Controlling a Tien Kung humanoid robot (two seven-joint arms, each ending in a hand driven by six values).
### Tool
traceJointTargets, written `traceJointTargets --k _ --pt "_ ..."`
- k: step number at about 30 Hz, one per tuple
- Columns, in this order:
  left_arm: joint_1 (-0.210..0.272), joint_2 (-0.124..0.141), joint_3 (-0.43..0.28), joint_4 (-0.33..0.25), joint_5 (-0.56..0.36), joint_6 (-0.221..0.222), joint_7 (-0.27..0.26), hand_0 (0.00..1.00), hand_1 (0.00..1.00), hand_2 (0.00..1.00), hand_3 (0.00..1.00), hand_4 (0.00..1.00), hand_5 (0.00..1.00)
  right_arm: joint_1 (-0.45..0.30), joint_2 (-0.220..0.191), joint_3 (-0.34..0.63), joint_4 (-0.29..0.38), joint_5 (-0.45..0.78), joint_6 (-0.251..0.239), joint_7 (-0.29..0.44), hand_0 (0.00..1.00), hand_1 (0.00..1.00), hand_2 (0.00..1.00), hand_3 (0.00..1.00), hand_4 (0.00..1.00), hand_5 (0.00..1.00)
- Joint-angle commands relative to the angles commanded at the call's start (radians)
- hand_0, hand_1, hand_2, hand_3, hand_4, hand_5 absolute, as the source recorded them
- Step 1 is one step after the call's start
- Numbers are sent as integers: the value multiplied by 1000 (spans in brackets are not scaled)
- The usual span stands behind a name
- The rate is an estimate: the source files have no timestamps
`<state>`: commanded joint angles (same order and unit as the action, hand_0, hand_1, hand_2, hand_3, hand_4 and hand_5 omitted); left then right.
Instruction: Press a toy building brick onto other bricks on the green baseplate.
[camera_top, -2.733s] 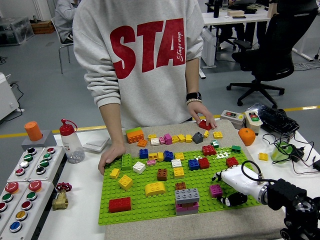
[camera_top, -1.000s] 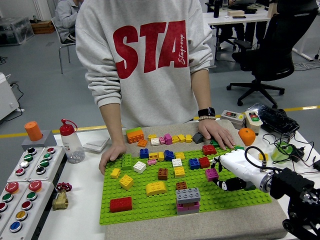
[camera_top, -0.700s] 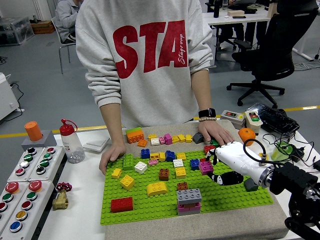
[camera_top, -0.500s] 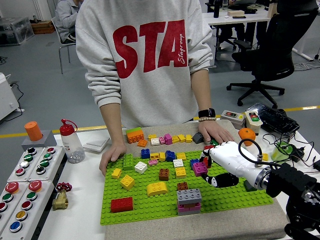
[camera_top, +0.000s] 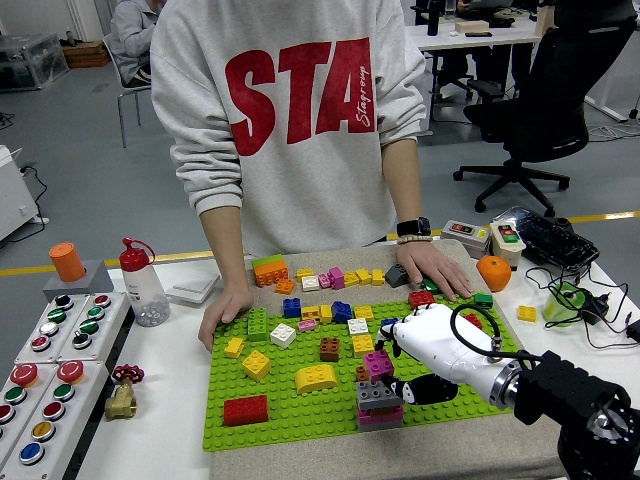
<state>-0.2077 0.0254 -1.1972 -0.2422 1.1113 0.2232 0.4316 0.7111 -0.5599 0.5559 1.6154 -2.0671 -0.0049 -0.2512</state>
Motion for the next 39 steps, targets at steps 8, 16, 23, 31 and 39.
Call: traceJointTargets --k 8,16,23,31,39 --pt "-1 0 2 0 -2 -1 1 633 596 607 406 298 944 -1 13 -17 -19 -26 -4 -15 654 560 551 565 537 316" --pt "-1 0 2 -1 -1 -1 1 633 596 606 406 298 945 1 20 -27 -30 -31 9 -26 653 560 550 567 534 325" --pt "-3 0 0 0 2 -1 0 633 596 606 405 299 946 3 18 -33 -26 -30 19 -30 654 564 557 575 540 341" --pt "-4 0 -1 0 4 -1 0 633 595 606 404 300 947 8 20 -41 -32 -24 27 -29 654 564 557 578 542 344" --pt "-3 0 -3 0 7 0 1 632 596 606 404 300 948 11 29 -47 -52 -19 28 -29 654 569 566 584 543 351"
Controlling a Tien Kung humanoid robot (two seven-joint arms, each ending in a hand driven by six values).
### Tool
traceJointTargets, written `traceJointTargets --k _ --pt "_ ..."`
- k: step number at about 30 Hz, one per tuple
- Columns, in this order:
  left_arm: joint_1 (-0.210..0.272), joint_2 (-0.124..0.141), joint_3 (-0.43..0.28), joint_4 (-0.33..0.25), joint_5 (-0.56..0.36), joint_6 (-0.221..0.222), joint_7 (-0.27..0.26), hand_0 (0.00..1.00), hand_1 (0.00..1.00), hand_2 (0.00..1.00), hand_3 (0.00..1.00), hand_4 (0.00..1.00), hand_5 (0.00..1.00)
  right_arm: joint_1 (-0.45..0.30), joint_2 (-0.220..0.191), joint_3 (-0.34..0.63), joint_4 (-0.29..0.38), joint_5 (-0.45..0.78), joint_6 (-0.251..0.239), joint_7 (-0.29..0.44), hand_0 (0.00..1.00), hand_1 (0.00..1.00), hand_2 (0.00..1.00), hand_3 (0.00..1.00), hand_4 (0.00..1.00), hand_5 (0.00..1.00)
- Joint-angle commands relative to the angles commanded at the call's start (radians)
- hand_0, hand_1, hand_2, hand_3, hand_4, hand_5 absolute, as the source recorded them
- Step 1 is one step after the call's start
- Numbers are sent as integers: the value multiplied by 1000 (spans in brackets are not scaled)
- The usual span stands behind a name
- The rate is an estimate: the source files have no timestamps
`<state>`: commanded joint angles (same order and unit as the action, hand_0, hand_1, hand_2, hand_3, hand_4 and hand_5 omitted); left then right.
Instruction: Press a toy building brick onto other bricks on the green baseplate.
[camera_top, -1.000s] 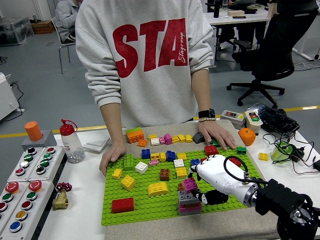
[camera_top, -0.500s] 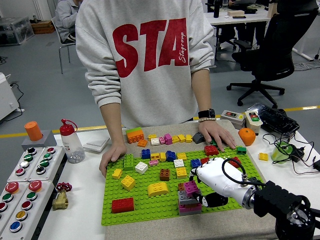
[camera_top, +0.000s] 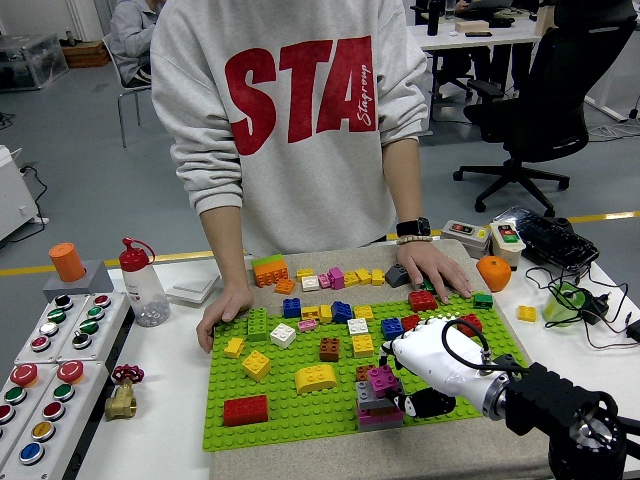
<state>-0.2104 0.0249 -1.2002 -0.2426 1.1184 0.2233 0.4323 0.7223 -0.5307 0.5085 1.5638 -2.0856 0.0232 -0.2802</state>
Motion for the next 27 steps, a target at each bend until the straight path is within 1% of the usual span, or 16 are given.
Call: traceJointTargets --k 14,27 --pt "3 -1 -3 -1 6 0 3 632 595 605 403 300 944 -5 4 1 -7 7 2 2 655 572 570 595 555 379" --pt "5 1 -4 -1 6 2 4 632 595 605 403 299 942 -3 5 3 1 9 4 2 656 575 574 599 558 382"
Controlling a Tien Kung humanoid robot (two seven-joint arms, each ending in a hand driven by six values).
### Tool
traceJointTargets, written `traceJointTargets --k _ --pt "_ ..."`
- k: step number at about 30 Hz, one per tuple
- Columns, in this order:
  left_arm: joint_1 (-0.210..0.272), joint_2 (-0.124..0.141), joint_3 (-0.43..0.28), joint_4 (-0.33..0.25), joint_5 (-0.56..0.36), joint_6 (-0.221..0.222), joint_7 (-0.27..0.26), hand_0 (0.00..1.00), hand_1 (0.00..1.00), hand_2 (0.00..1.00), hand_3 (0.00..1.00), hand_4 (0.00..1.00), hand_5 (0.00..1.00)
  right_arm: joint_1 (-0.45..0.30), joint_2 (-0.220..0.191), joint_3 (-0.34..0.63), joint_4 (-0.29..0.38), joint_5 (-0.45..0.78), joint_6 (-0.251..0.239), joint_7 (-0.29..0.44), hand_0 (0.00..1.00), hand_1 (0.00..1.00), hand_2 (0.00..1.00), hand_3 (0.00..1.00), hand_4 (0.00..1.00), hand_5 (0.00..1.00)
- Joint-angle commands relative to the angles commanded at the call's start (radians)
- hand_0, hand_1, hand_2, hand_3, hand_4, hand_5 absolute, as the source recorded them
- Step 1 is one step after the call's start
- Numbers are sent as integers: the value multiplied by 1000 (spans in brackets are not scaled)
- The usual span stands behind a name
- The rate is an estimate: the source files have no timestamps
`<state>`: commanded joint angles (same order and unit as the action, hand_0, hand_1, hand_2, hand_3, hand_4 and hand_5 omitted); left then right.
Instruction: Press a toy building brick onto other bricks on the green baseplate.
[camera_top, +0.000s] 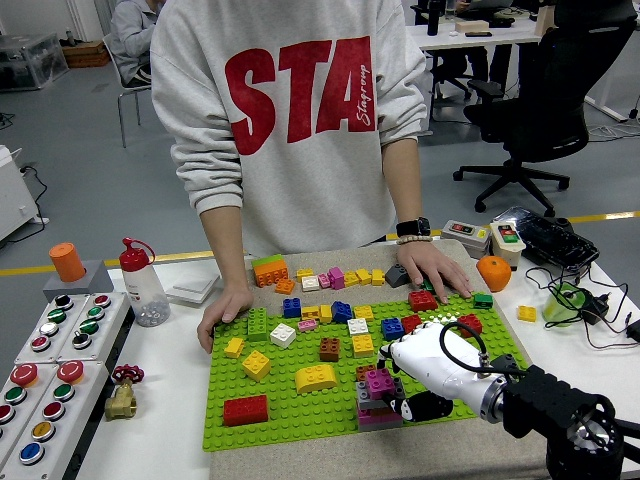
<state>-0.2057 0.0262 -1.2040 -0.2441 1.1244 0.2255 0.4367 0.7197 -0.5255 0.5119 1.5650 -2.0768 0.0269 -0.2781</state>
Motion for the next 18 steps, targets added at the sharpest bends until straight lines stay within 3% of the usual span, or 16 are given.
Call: traceJointTargets --k 18 --pt "-6 2 2 1 -3 1 -3 632 595 604 398 299 939 3 -1 5 -8 -1 12 0 657 577 576 606 567 390"
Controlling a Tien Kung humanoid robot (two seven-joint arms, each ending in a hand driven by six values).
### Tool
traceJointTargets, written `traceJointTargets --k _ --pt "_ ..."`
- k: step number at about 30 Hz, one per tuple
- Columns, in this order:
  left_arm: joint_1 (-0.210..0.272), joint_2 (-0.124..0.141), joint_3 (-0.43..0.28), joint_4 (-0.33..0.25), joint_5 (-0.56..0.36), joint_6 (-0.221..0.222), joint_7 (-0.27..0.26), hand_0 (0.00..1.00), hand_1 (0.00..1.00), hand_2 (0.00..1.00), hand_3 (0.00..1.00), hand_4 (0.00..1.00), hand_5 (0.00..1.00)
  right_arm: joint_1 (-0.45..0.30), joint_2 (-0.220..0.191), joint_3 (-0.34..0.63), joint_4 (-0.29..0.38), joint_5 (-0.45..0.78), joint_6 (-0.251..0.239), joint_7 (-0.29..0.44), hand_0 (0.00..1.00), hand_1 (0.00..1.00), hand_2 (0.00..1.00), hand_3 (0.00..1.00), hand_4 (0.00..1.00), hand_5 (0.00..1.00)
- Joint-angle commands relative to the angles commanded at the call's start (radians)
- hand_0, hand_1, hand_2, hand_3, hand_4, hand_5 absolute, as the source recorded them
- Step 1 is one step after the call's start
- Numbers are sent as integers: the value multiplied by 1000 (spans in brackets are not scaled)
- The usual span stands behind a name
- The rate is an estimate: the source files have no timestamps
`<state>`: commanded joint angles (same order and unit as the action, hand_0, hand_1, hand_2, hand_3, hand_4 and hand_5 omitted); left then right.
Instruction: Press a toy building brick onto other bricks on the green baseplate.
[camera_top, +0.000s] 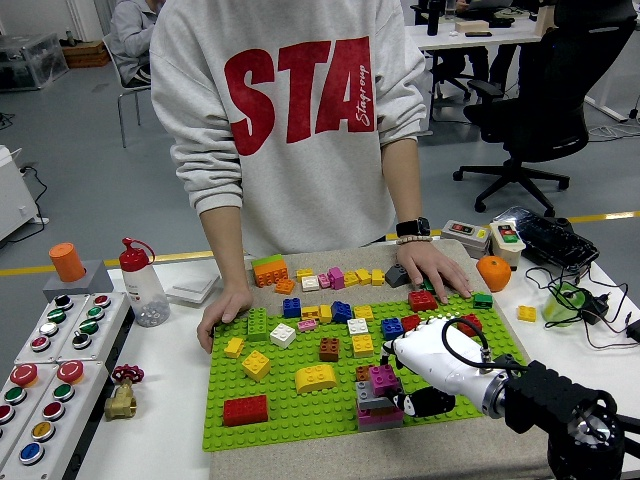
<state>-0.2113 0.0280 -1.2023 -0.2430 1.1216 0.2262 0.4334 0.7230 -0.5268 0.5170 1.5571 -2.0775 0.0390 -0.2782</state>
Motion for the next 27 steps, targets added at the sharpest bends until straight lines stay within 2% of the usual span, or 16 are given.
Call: traceJointTargets --k 27 --pt "0 0 4 0 -1 2 1 631 595 603 396 299 937 0 6 -10 -1 0 7 -2 657 583 588 615 571 395"
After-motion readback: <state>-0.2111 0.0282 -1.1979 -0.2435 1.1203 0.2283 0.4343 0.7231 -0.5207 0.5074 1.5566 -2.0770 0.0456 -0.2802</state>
